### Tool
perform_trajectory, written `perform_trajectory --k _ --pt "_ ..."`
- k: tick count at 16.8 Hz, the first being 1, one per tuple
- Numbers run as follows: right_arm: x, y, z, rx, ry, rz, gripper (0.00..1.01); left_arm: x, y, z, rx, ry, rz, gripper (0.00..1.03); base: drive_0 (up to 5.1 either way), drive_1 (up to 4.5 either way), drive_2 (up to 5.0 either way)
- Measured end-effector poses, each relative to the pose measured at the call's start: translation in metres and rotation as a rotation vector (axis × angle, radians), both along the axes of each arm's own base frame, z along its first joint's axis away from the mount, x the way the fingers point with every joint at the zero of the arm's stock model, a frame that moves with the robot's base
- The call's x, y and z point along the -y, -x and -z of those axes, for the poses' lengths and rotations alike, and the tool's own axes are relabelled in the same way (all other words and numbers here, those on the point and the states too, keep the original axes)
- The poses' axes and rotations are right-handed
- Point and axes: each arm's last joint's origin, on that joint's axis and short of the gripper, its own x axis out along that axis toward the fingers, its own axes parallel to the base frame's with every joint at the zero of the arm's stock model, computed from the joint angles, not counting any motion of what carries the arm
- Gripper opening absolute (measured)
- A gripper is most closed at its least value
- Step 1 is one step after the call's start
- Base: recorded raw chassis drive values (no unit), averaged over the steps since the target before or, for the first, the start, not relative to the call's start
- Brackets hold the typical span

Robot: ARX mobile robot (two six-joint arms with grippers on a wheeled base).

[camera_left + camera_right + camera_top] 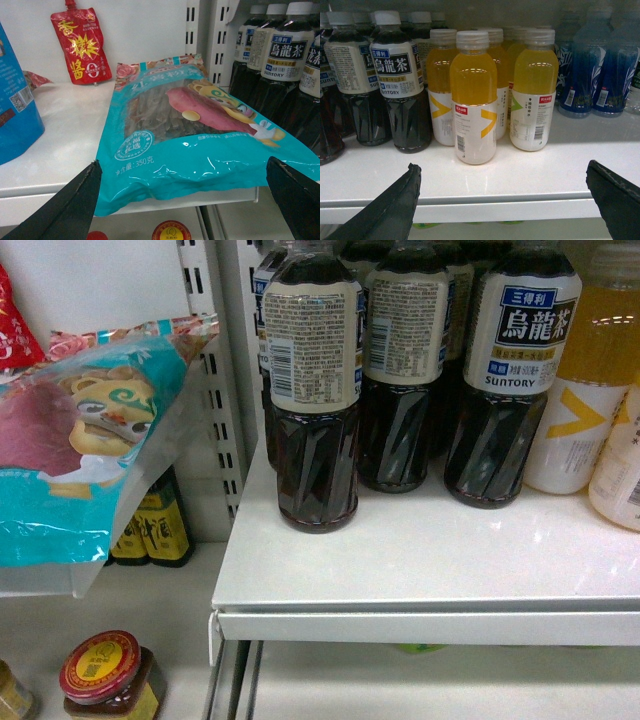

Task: Move water from second to third shelf

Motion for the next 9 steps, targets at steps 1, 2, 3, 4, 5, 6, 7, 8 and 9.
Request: perform_trajectory --k 1,2,3,4,5,6,7,8,9 --pt "0.0 0.0 0.0 0.0 0.0 0.0 0.98 0.0 0.0 0.0 0.0 0.0 0.0 0.98 0.0 0.0 0.0" --pt "0.0 0.0 0.0 0.0 0.0 0.0 0.98 0.0 0.0 0.0001 0.0 0.0 0.0 0.98 0.0 0.0 0.0" --pt "0.0 0.0 0.0 0.0 0.0 0.0 0.98 0.0 0.0 0.0001 0.0 0.0 0.0 0.98 0.0 0.0 0.0" --pt "0.0 0.0 0.0 0.0 0.0 0.0 0.98 0.0 0.0 0.0 0.0 0.0 0.0 0.98 0.0 0.0 0.0" --pt "0.0 0.0 0.0 0.0 0.0 0.0 0.98 0.0 0.0 0.0001 0.0 0.0 0.0 0.98 0.0 0.0 0.0" --pt "0.0 0.0 0.0 0.0 0.0 0.0 0.98 0.0 0.0 0.0 0.0 0.0 0.0 0.98 0.0 0.0 0.0" --pt "0.0 0.0 0.0 0.0 0.0 0.0 0.98 0.0 0.0 0.0 0.0 0.0 0.0 0.98 0.0 0.0 0.0" --pt "0.0 0.0 0.0 0.0 0.0 0.0 0.98 0.0 0.0 0.0 0.0 0.0 0.0 0.98 0.0 0.0 0.0" --pt "0.0 0.0 0.0 0.0 0.0 0.0 0.98 0.0 0.0 0.0 0.0 0.0 0.0 0.98 0.0 0.0 0.0"
